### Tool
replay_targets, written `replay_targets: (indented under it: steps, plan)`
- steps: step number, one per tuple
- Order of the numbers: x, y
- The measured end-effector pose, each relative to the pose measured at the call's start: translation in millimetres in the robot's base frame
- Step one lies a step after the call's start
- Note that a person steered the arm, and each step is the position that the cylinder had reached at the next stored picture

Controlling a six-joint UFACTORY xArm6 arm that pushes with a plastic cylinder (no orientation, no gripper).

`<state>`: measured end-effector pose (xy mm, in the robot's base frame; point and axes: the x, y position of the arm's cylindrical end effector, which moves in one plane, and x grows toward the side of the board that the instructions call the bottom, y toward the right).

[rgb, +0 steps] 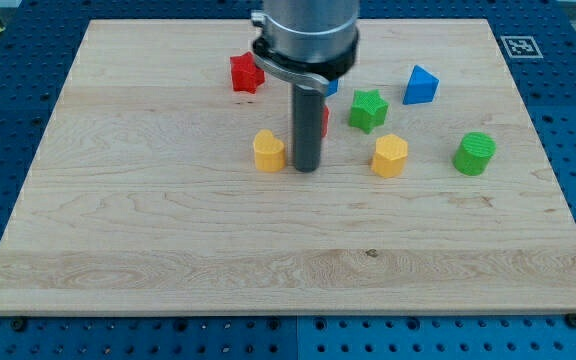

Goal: Move the yellow hexagon a bit left

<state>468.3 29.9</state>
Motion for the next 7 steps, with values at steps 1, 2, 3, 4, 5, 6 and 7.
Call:
replay_targets:
  steps: [1, 2, 3, 4, 5, 6, 7]
  plan:
    - [31, 56]
    - [33, 121]
    - [29, 143]
    - [17, 143]
    - [0, 143]
    - [0, 142]
    - [-4, 136]
